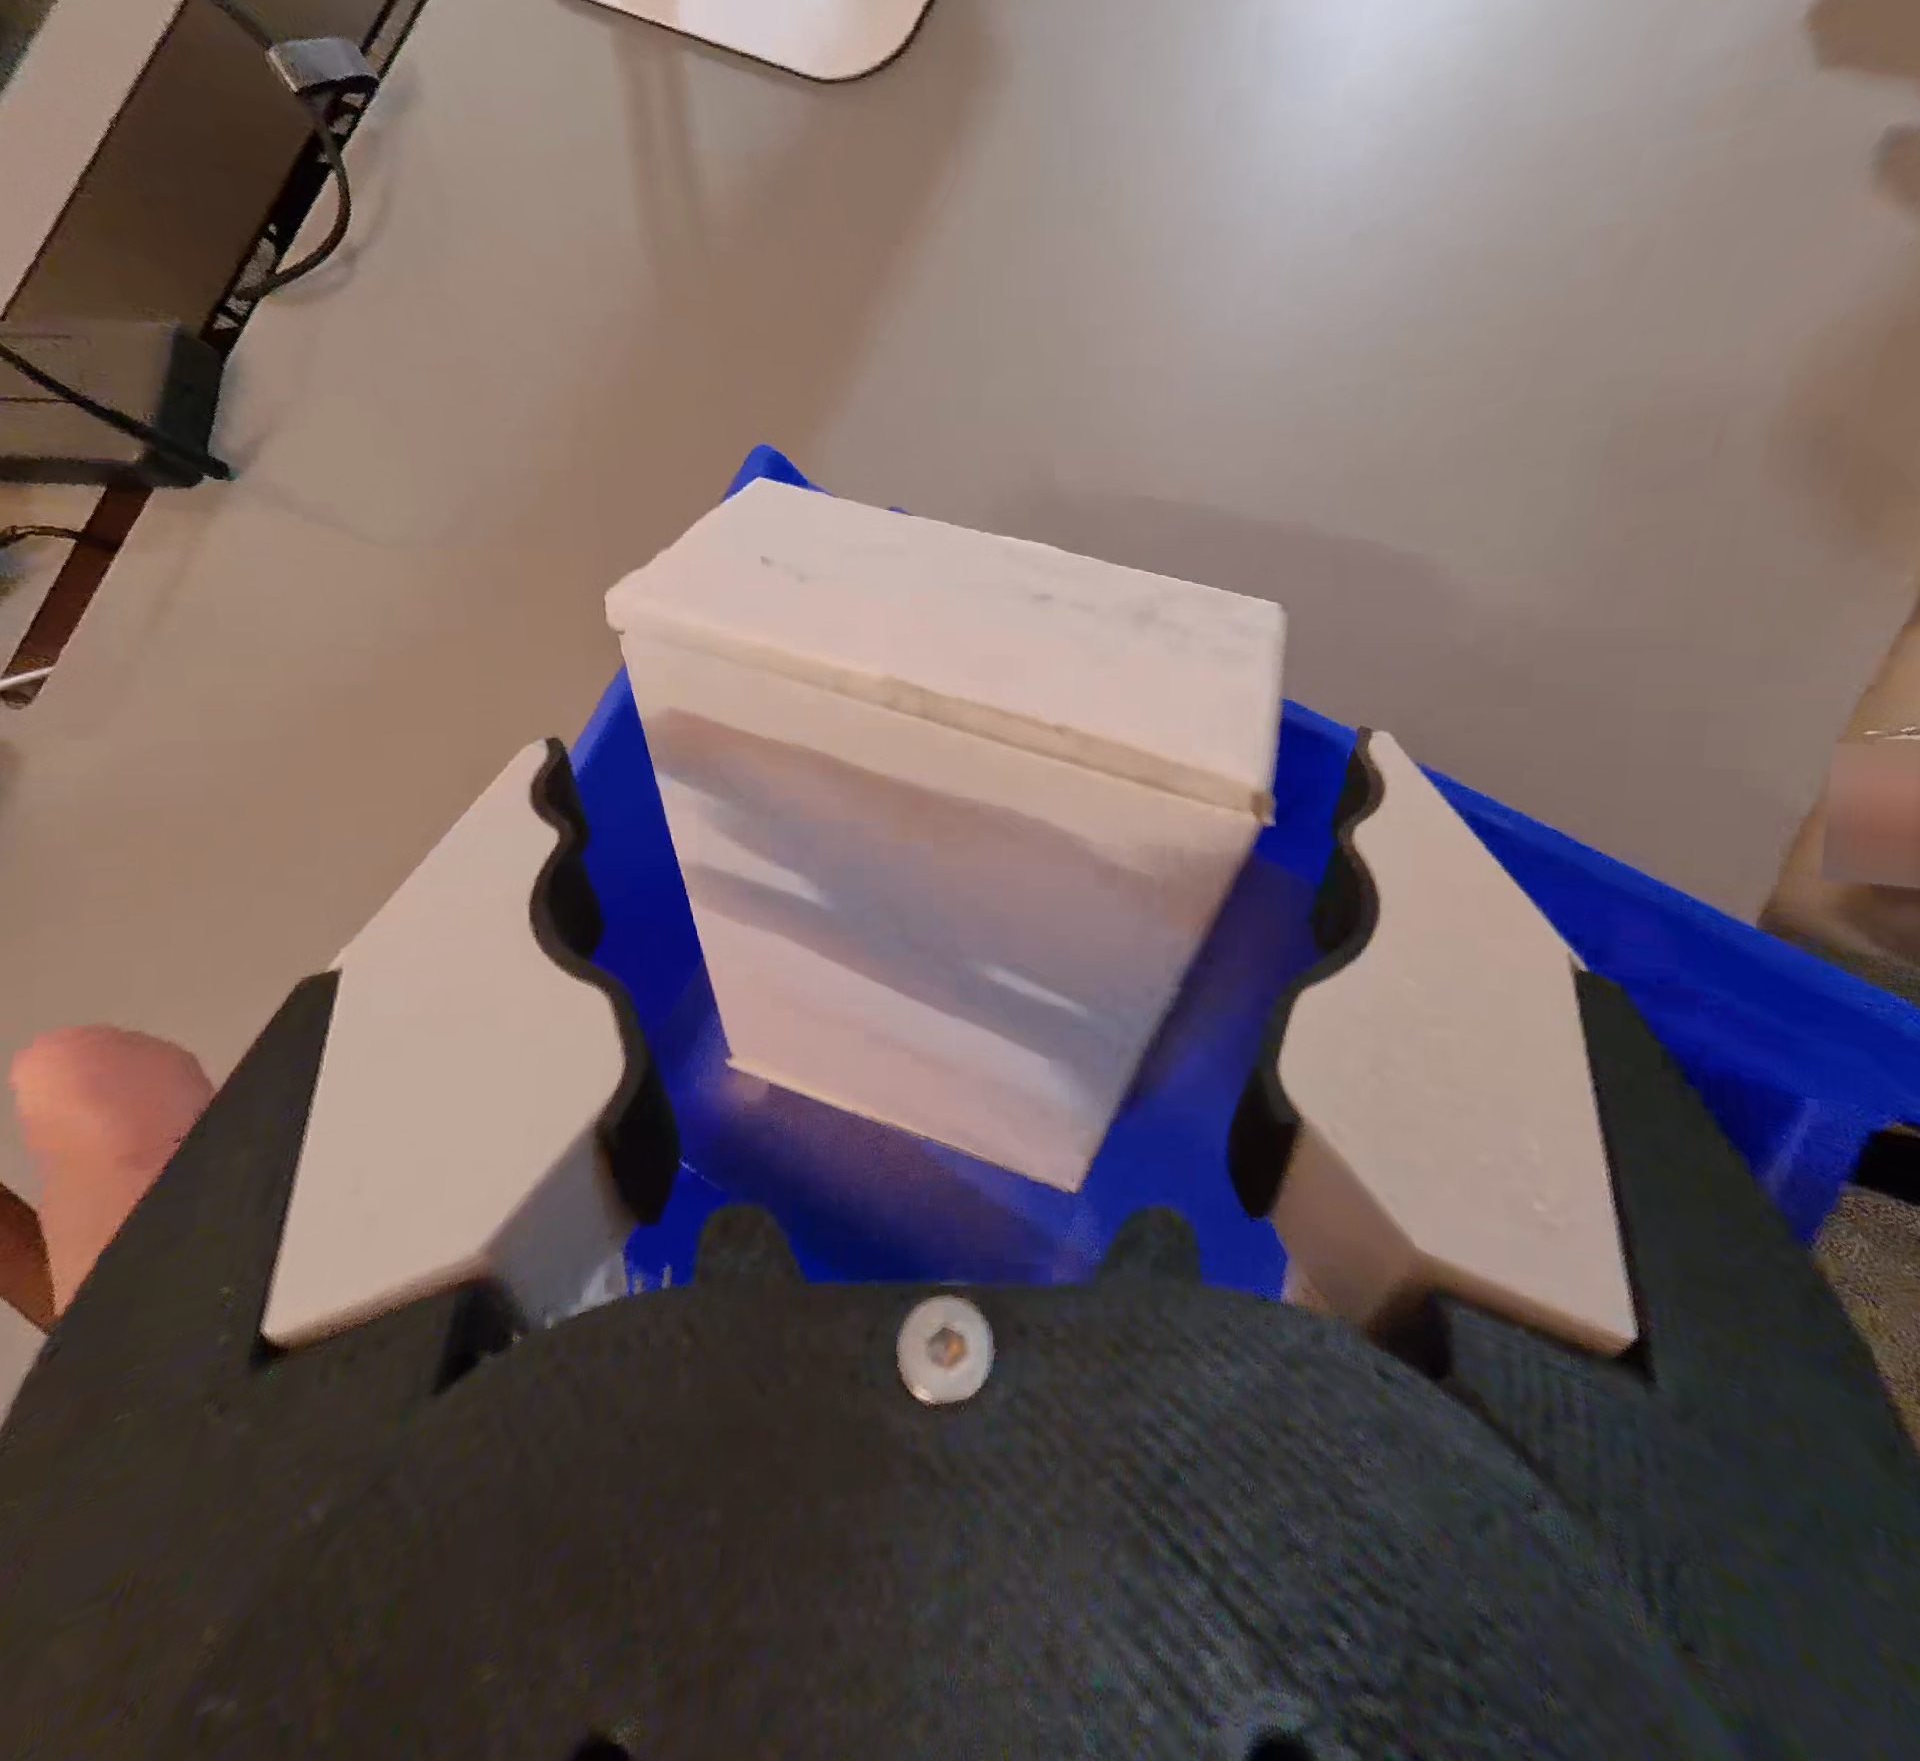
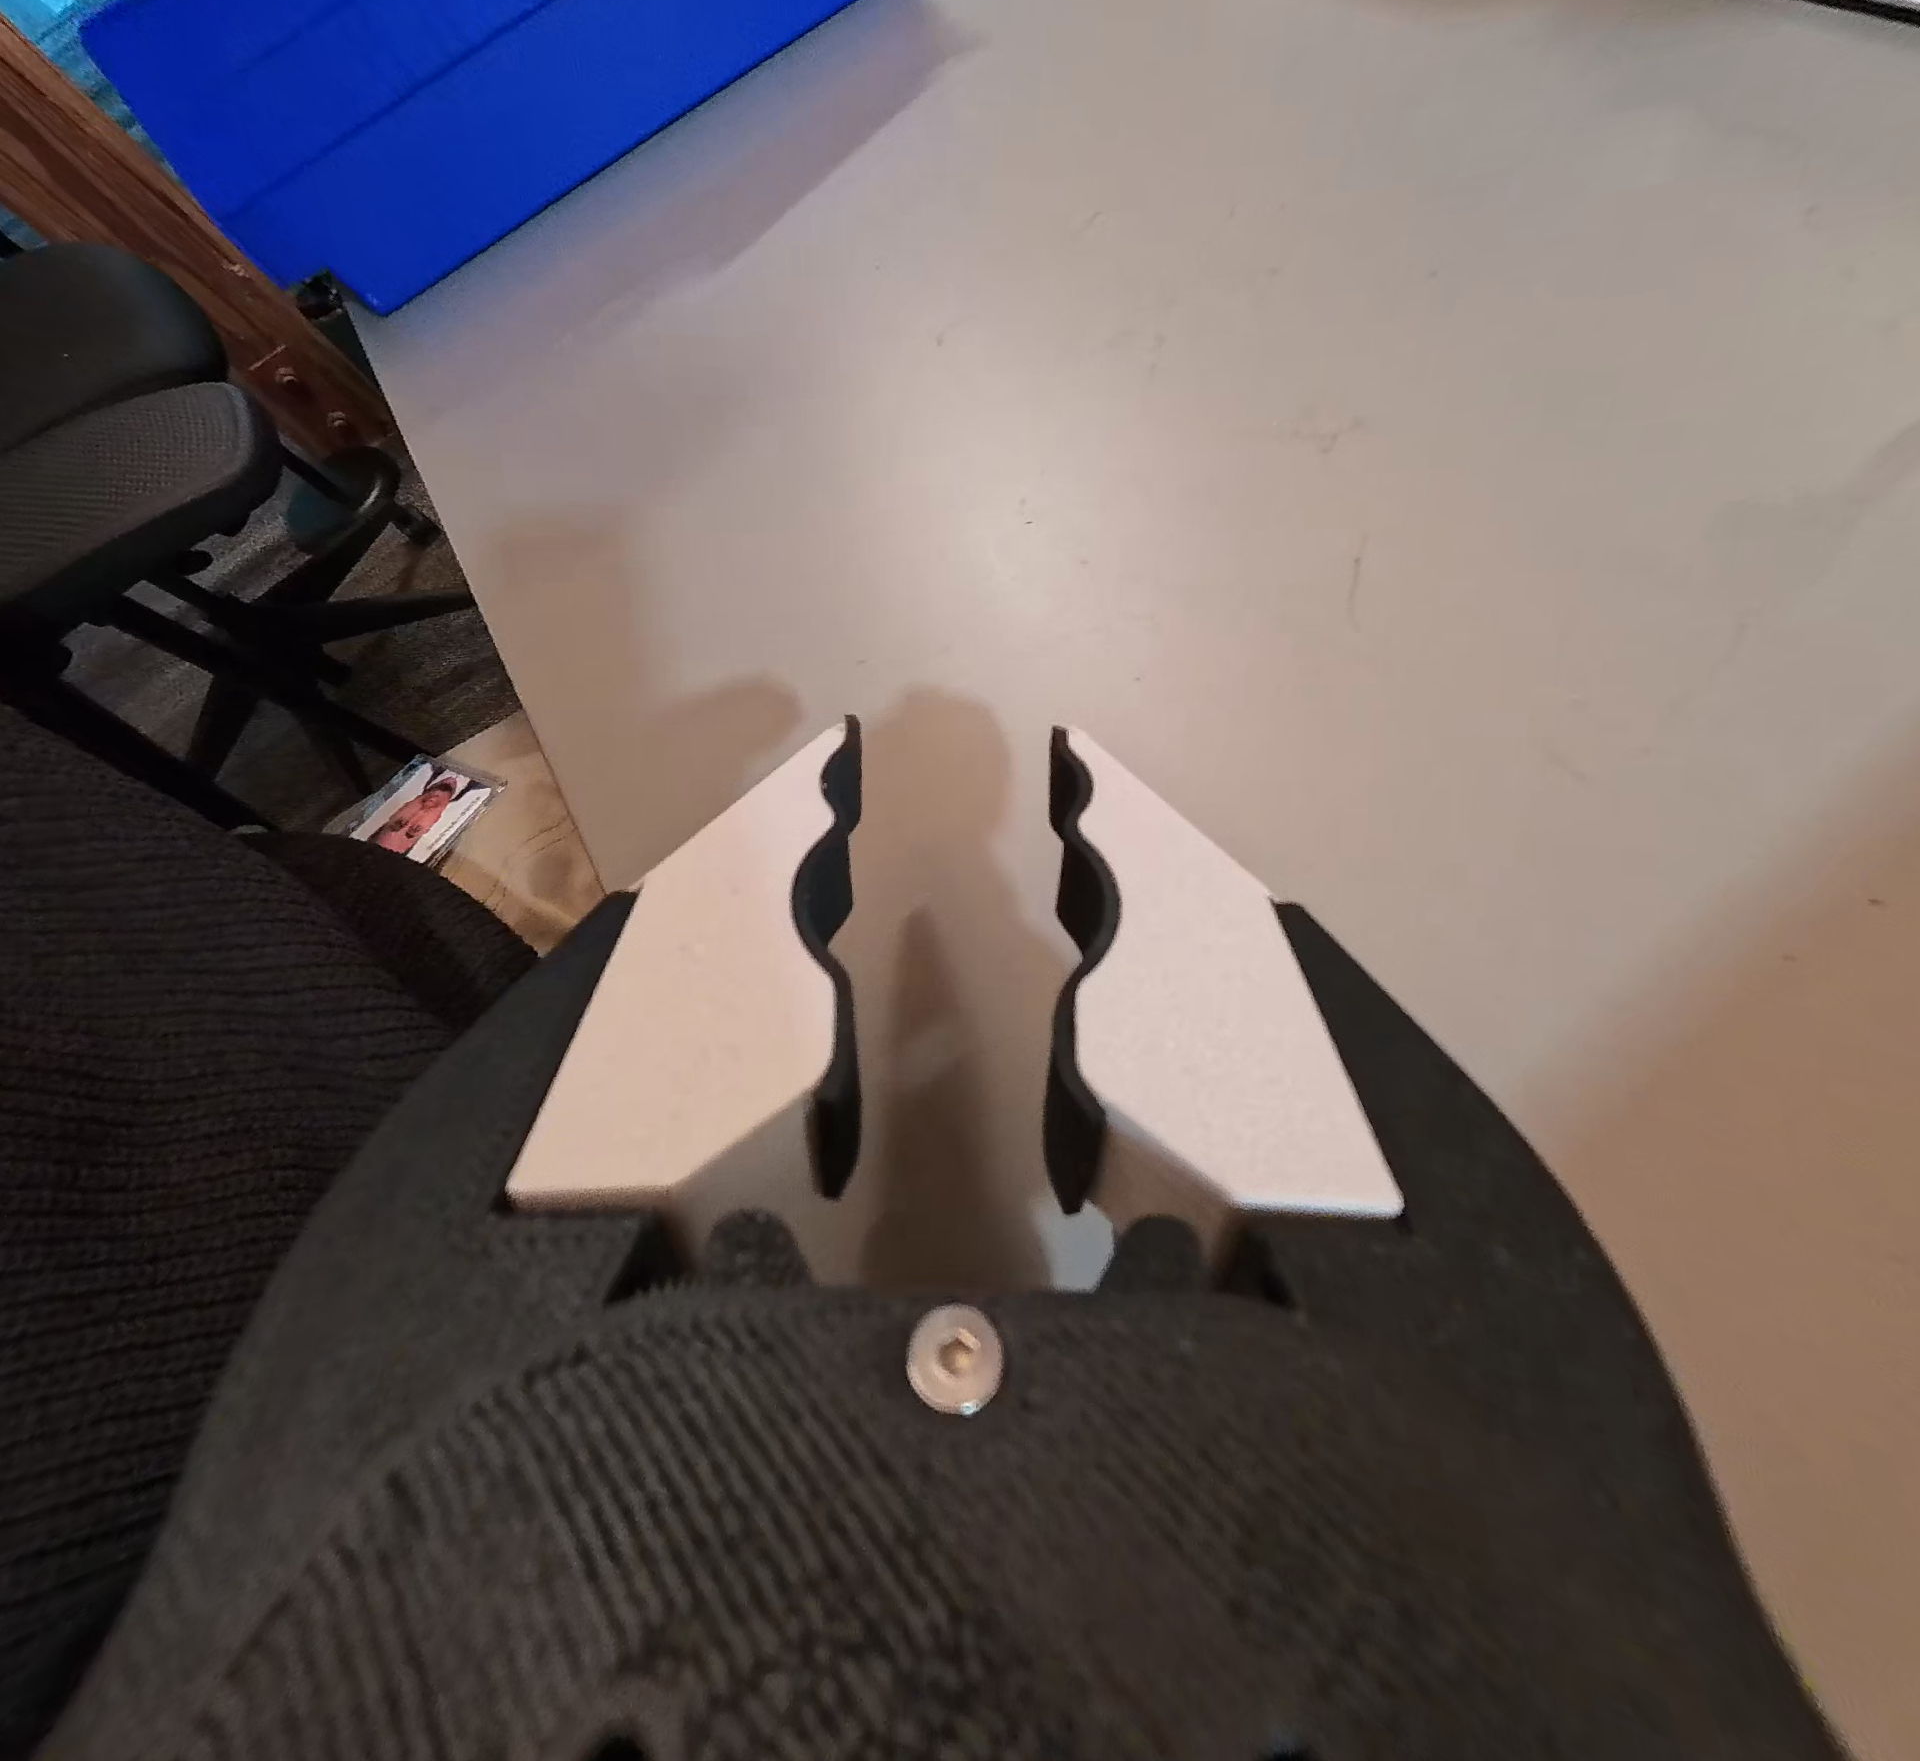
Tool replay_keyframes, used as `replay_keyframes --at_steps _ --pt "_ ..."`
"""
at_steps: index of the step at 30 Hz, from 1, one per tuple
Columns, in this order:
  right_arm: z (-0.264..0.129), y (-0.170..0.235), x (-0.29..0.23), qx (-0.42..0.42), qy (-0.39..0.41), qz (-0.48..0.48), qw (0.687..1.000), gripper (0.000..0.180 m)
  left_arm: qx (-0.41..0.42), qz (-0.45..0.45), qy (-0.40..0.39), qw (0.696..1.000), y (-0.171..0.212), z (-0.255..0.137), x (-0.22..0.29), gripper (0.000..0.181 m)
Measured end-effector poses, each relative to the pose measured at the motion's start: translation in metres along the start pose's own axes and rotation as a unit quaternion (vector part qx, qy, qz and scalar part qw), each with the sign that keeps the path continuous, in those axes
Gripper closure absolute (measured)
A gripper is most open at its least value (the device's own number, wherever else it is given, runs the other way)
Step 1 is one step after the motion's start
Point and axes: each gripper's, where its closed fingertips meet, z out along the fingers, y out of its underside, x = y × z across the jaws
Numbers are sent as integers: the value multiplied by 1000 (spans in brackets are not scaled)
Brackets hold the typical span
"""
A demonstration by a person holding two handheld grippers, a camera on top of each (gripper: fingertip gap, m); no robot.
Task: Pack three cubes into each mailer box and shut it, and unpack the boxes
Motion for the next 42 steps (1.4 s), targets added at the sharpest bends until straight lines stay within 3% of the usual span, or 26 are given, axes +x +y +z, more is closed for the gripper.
replay_keyframes --at_steps 10,17,23,27,33,39,42 --pt "-1 -1 1 5 -4 9 1000 145 -11 22 35 999 -1 19 -1 55" --pt "-4 -4 -1 15 -17 12 1000 145 -7 20 3 1000 3 0 -1 59" --pt "-4 -3 -6 14 -20 -2 1000 146 20 30 -39 999 -14 -35 -1 59" --pt "-5 -2 -9 14 -23 -7 1000 146 34 62 -61 996 -42 -56 9 59" --pt "-6 -2 -18 19 -34 -13 999 146 61 162 -63 983 -119 -62 59 60" --pt "-17 -18 -22 68 -26 -23 997 142 41 335 -59 940 -179 -15 150 61" --pt "-34 -42 -22 146 -40 15 988 125 37 369 -18 929 -190 26 196 61"
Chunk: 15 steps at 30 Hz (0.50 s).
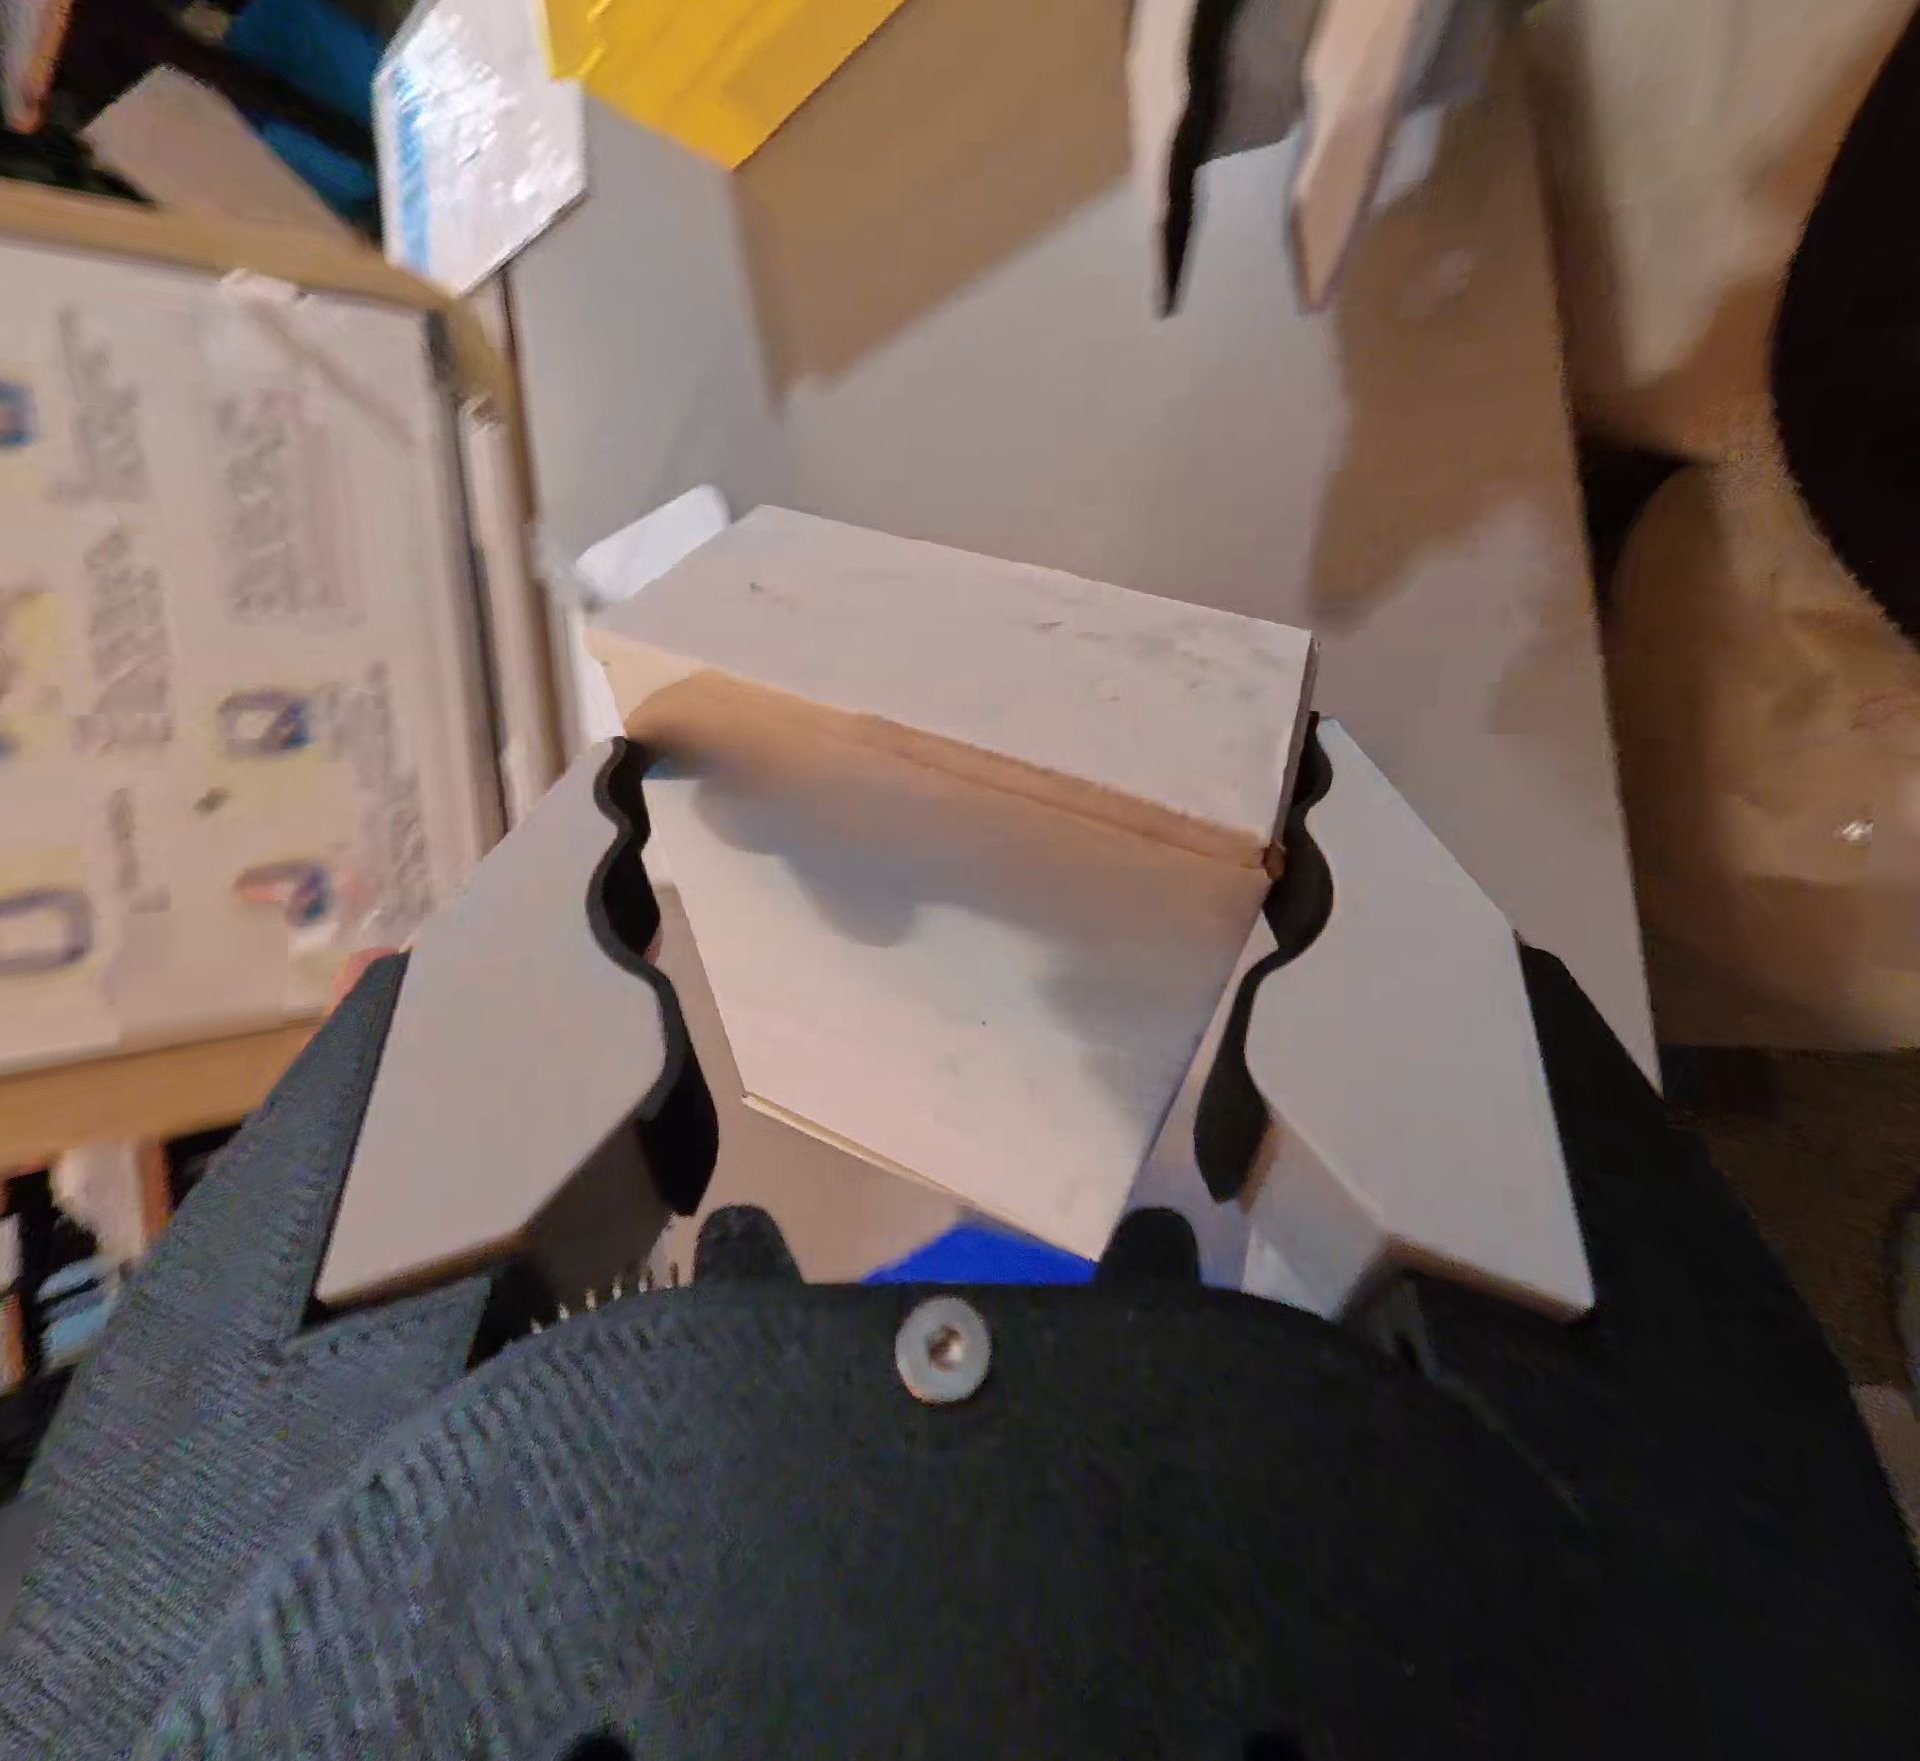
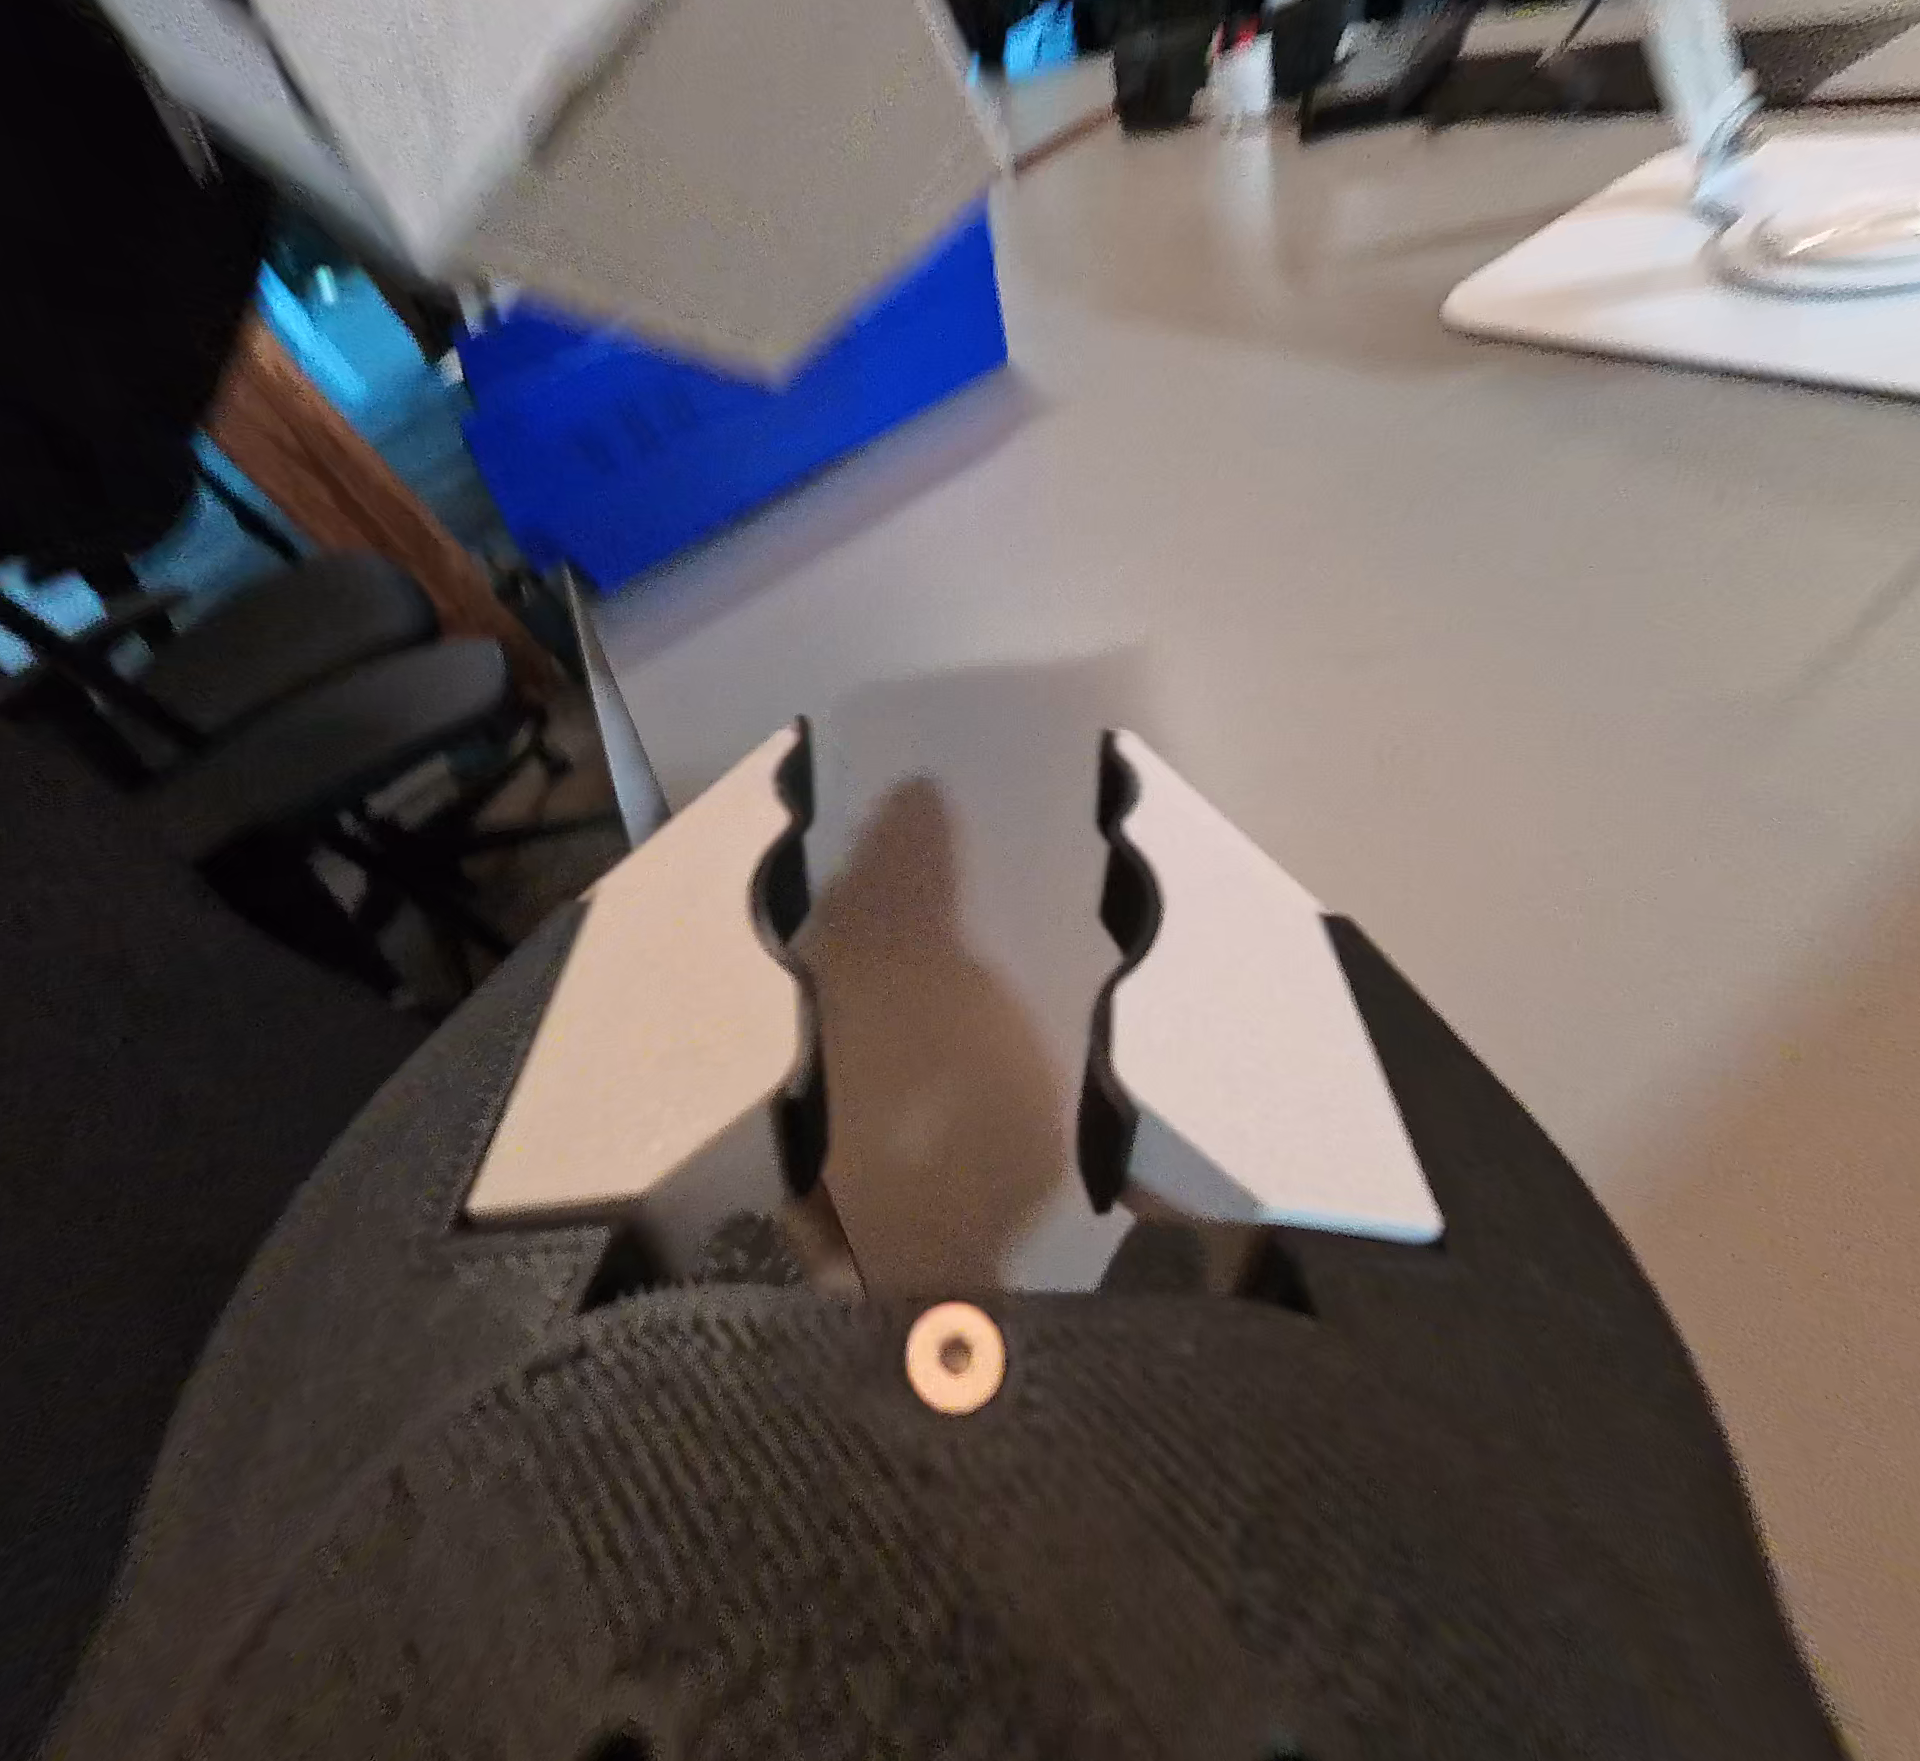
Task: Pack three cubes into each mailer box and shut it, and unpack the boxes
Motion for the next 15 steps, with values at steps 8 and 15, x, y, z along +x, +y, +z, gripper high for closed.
replay_keyframes --at_steps 8,15 --pt "-25 -39 17 140 -4 161 977 77 47 -43 38 997 -45 112 39 60" --pt "-3 2 16 55 -37 280 958 92 25 -9 42 999 -81 158 63 61"
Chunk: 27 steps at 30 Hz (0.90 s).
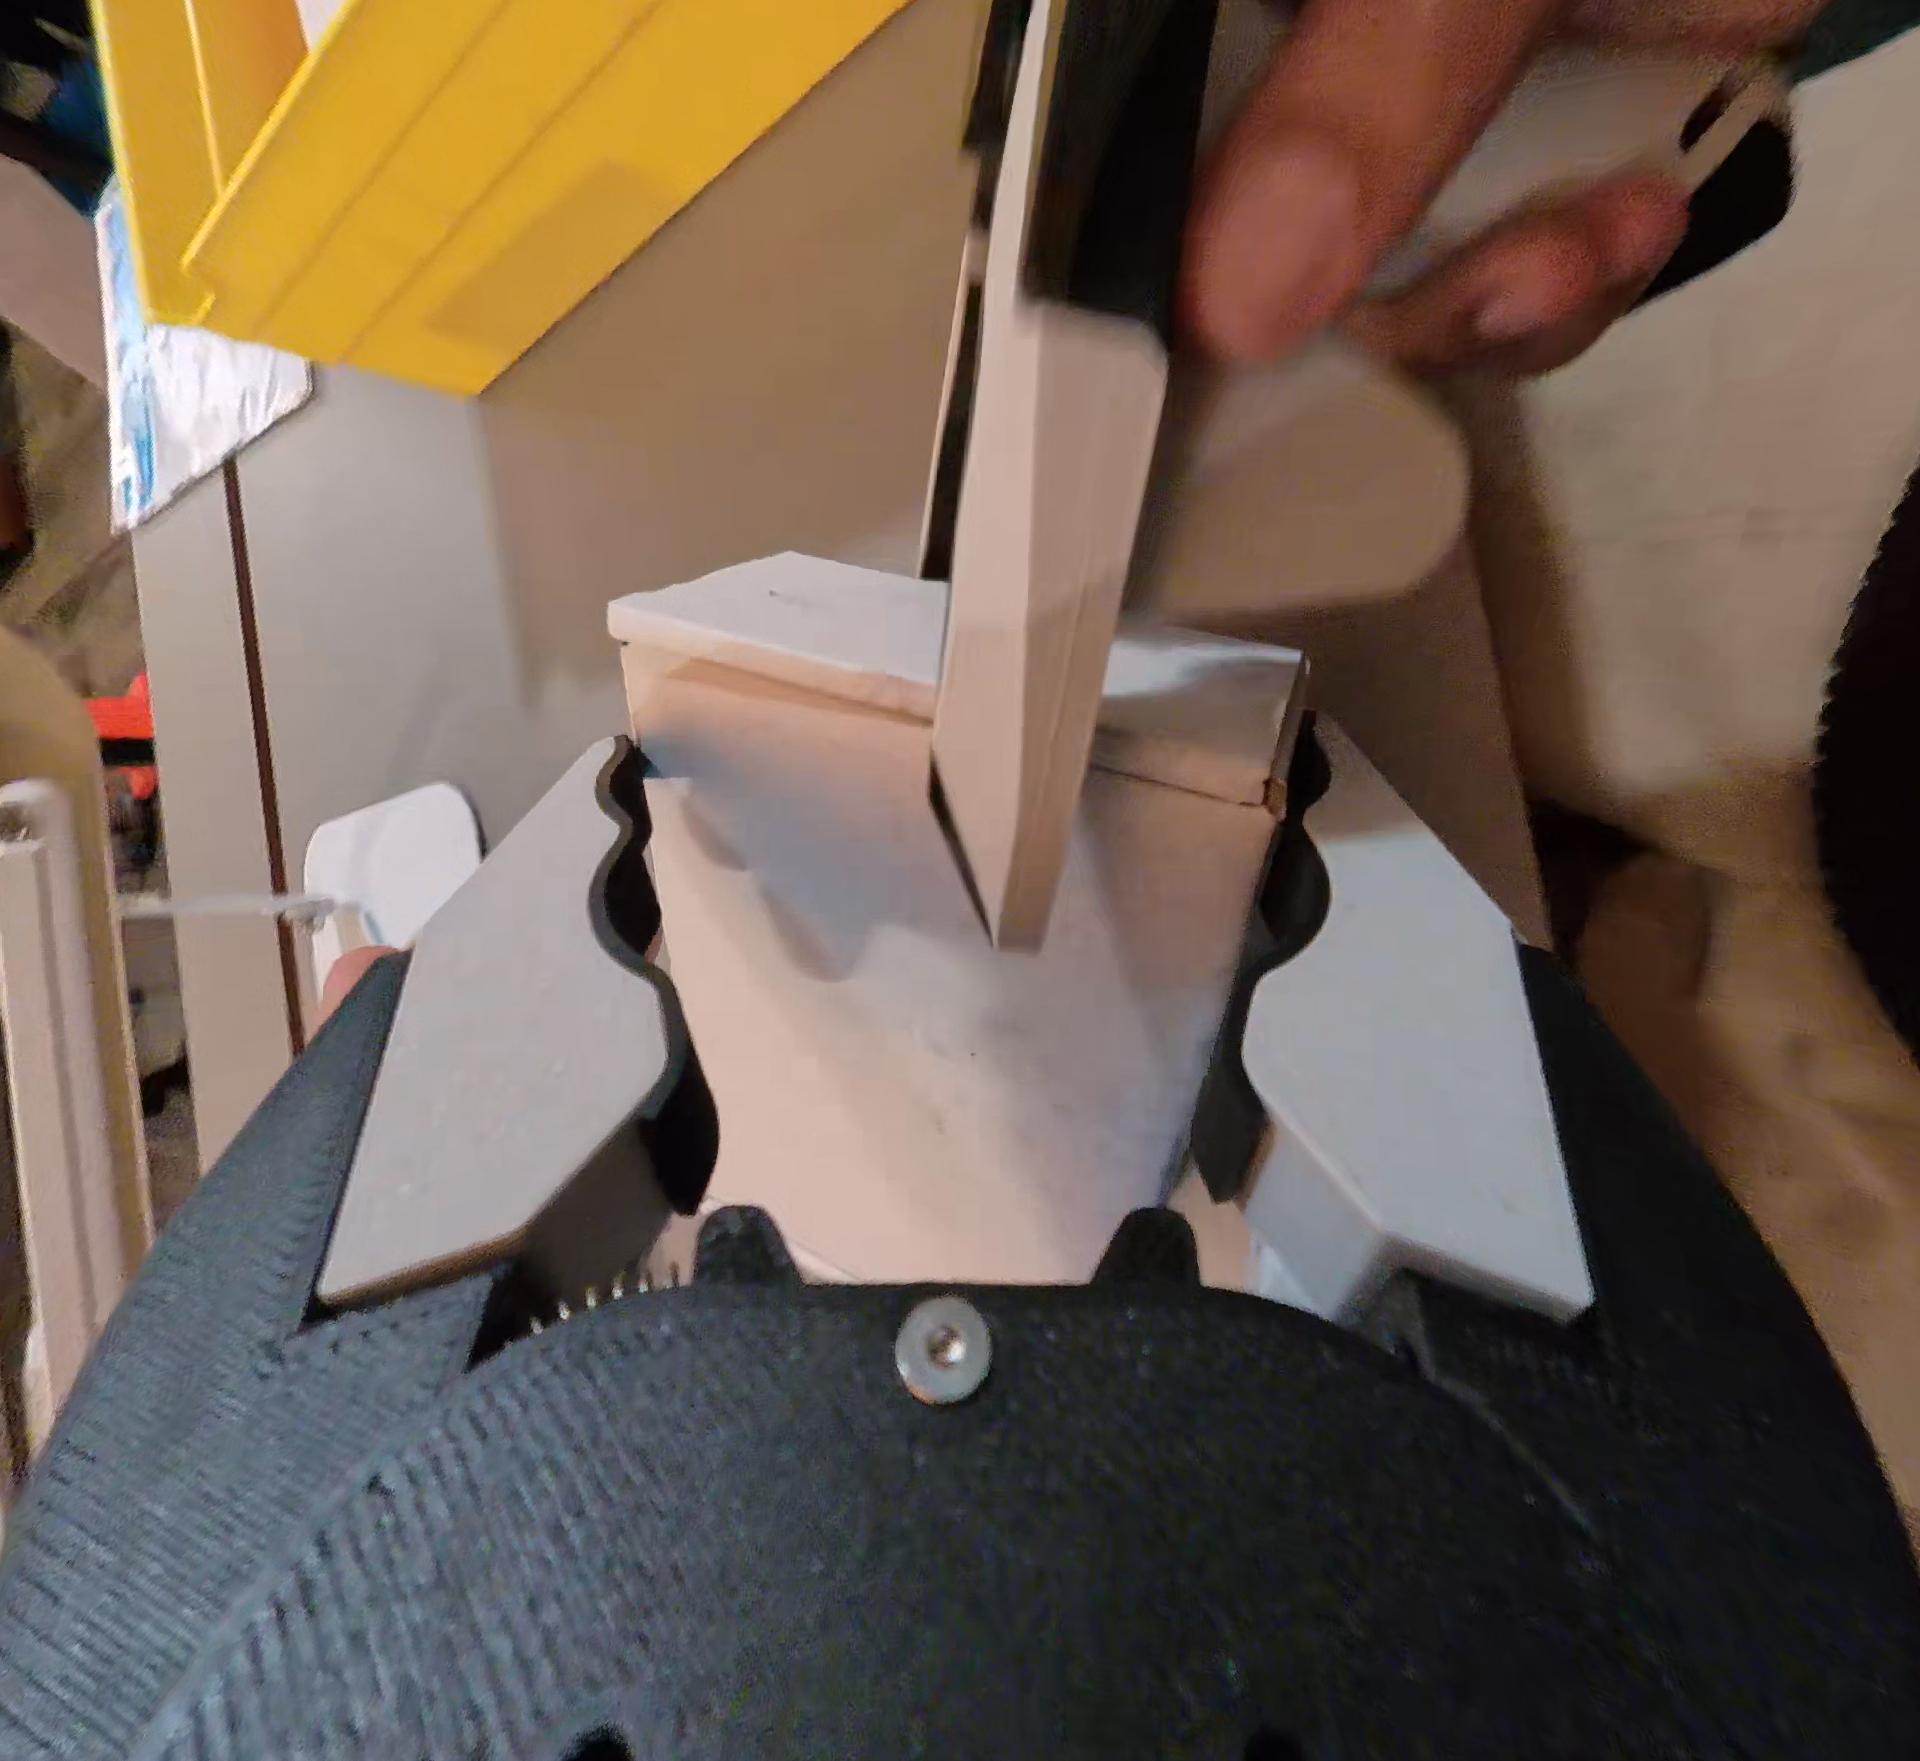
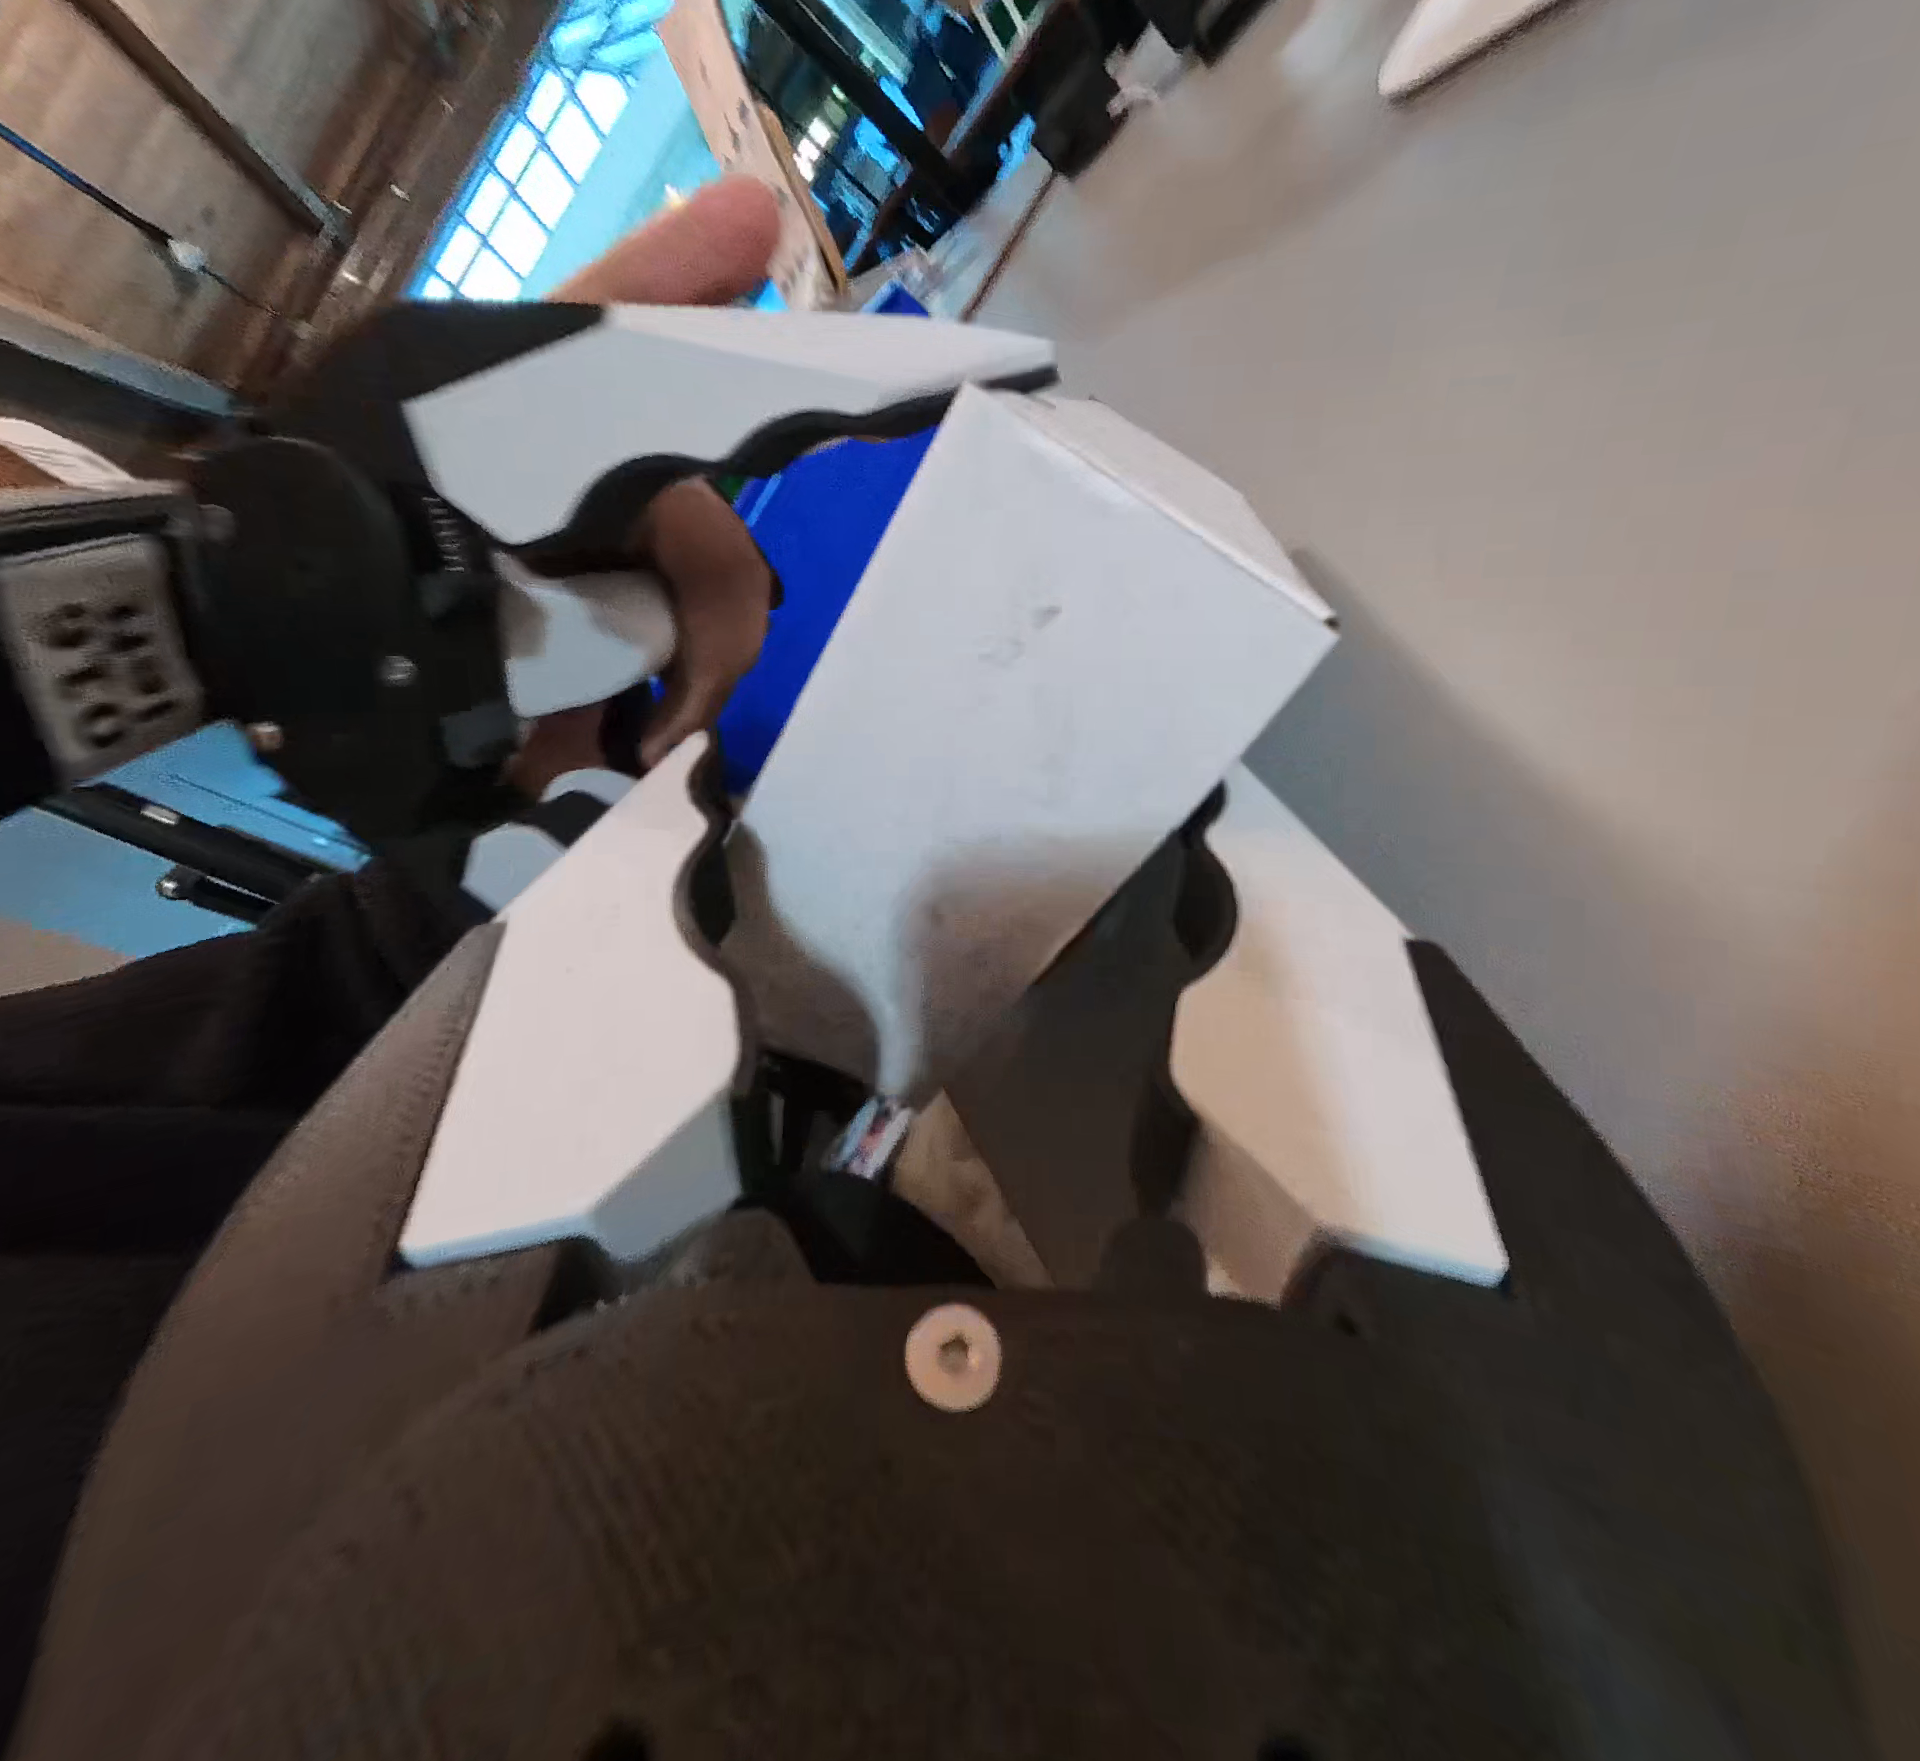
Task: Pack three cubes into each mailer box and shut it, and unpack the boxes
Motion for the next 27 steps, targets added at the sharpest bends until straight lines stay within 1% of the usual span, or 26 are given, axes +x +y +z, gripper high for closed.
replay_keyframes --at_steps 3,5,6,8,13,16,19,24,26,27 --pt "-4 -4 4 -4 -1 1 1000 94 1 -5 -12 1000 -9 5 -1 61" --pt "-11 -14 6 7 -7 6 1000 96 24 -30 -31 999 -12 2 -8 64" --pt "-15 -19 9 17 -7 11 1000 96 28 -41 -41 998 -10 -2 -11 62" --pt "-24 -28 13 33 -11 22 999 98 31 -65 -60 996 2 -10 -15 56" --pt "-34 -42 19 58 -14 40 997 100 54 -114 -101 987 43 -21 -4 57" --pt "-35 -46 16 73 -39 84 993 100 68 -116 -134 982 61 -16 7 60" --pt "-29 -42 8 63 -74 125 987 100 64 -85 -186 977 72 -11 4 63" --pt "-23 -32 1 39 -112 167 979 100 71 -70 -204 974 76 -16 1 72" --pt "-23 -31 2 41 -118 184 975 100 86 -48 -230 968 73 -24 -3 83" --pt "-24 -31 2 40 -121 190 973 100 93 -34 -247 964 71 -28 -6 93"
